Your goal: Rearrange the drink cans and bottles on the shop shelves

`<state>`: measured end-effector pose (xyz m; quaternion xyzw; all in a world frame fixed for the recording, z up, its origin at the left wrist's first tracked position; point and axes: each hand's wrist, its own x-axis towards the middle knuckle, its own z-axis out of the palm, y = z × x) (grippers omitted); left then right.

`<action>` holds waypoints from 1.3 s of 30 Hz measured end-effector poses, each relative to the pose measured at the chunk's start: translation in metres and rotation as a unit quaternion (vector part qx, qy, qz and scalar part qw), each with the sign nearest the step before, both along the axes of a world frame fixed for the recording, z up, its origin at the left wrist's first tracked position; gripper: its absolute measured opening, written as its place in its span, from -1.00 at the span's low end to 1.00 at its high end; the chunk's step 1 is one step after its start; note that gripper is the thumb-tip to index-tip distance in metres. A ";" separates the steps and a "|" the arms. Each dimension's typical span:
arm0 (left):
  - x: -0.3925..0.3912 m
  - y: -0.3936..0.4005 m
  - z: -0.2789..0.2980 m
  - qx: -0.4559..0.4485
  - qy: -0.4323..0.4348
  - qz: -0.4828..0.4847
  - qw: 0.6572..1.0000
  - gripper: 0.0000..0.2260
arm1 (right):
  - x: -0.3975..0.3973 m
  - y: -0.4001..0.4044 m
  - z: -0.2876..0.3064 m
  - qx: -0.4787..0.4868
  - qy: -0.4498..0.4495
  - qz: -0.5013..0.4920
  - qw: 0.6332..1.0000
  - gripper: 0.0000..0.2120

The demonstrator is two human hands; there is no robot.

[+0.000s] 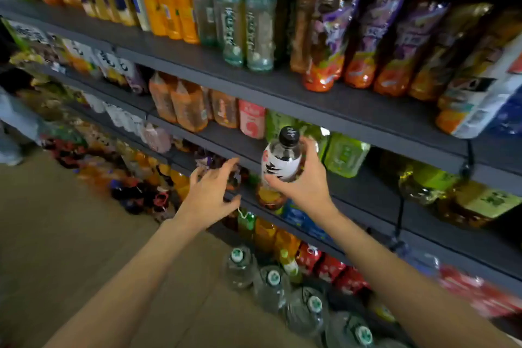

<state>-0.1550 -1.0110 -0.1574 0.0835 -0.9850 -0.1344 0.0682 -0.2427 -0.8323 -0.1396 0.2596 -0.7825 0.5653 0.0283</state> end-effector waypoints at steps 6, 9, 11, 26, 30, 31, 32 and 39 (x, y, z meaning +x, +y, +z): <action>0.051 -0.165 0.025 0.024 0.006 0.015 1.000 -0.45 | 0.028 -0.190 0.028 -0.069 -0.037 0.013 0.997 -0.33; 0.069 -0.238 0.043 0.047 0.007 0.064 0.997 -0.59 | 0.034 -0.260 0.039 -0.072 -0.059 0.019 0.995 -0.36; 0.078 -0.287 0.048 0.063 0.013 0.093 0.994 -0.66 | 0.033 -0.305 0.047 -0.056 -0.069 0.025 0.996 -0.34; -0.014 -0.602 -0.012 0.051 -0.034 0.084 0.995 -0.62 | -0.084 -0.605 -0.057 -0.028 -0.115 -0.112 0.987 -0.22; -0.072 -0.653 -0.022 0.058 -0.044 0.043 0.996 -0.59 | -0.117 -0.657 -0.067 -0.037 -0.109 -0.192 0.974 -0.23; -0.086 -0.664 -0.025 0.057 -0.049 0.031 0.997 -0.58 | -0.123 -0.669 -0.069 -0.041 -0.109 -0.204 0.972 -0.23; -0.100 -0.674 -0.027 0.057 -0.051 0.019 0.997 -0.58 | -0.127 -0.679 -0.072 -0.044 -0.110 -0.217 0.969 -0.23; -0.186 -0.726 -0.062 0.102 -0.061 -0.074 0.990 -0.57 | -0.152 -0.750 -0.083 -0.053 -0.087 -0.293 0.951 -0.28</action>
